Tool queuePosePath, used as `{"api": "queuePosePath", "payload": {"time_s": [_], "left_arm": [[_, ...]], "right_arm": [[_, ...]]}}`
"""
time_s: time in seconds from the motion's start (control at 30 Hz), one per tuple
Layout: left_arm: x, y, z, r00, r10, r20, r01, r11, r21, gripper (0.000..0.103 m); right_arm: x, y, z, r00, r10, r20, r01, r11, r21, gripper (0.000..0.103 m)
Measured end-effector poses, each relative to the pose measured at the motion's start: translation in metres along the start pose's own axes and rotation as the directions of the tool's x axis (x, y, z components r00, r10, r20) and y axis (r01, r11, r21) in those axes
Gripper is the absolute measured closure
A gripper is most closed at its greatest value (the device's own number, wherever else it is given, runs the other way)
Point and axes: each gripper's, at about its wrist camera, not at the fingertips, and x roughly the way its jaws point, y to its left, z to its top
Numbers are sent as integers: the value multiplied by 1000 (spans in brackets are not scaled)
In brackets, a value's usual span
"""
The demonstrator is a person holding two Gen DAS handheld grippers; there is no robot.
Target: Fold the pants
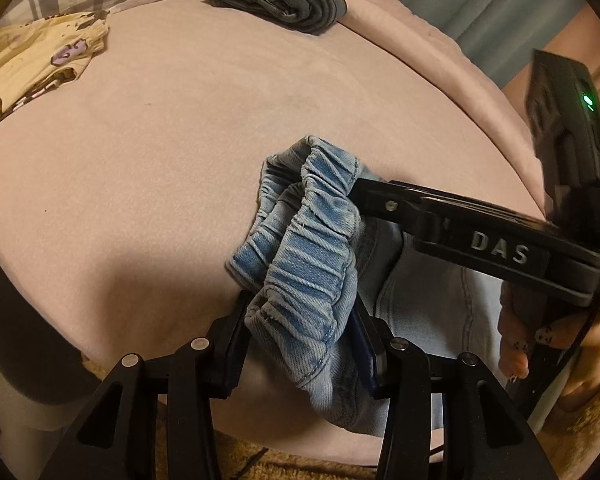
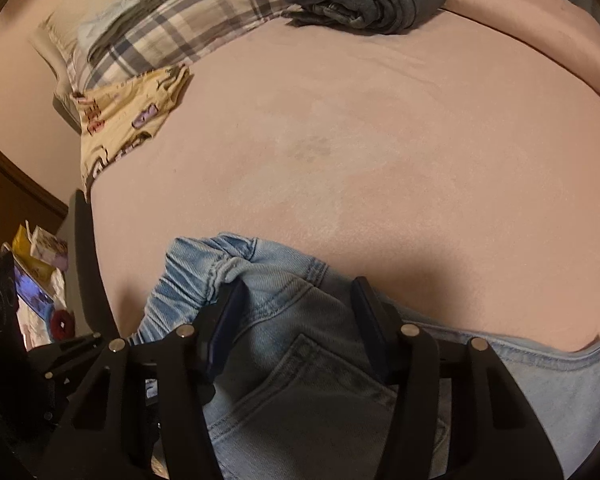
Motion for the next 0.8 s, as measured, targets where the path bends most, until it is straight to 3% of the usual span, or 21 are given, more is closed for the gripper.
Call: {"api": "queuePosePath", "payload": {"time_s": [0.07, 0.13, 0.27, 0.43, 0.63, 0.7, 0.8], "left_arm": [[-7, -4, -1, 1000, 9, -11, -9, 1000, -1, 55], [-16, -8, -2, 1000, 26, -10, -26, 1000, 4, 55], [-41, -26, 3, 995, 75, 61, -77, 996, 45, 54], [-54, -59, 4, 990, 72, 118, -85, 990, 115, 43], [-63, -103, 4, 982, 85, 171, -122, 968, 219, 40], [-67, -113, 5, 979, 68, 192, -114, 963, 243, 29], [-71, -130, 2, 979, 26, 203, -82, 958, 276, 27]], "right_arm": [[-12, -1, -2, 1000, -6, 28, 6, 1000, 11, 50], [-35, -5, -4, 995, -62, 83, 60, 998, 27, 47], [-90, -30, -20, 964, -188, 189, 181, 982, 55, 44], [-137, -81, -72, 917, -351, 188, 310, 926, 214, 38], [-179, -142, -153, 858, -503, 104, 420, 804, 422, 36], [-192, -157, -181, 840, -539, 69, 445, 755, 481, 35], [-210, -176, -218, 811, -585, 20, 475, 678, 561, 35]]}}
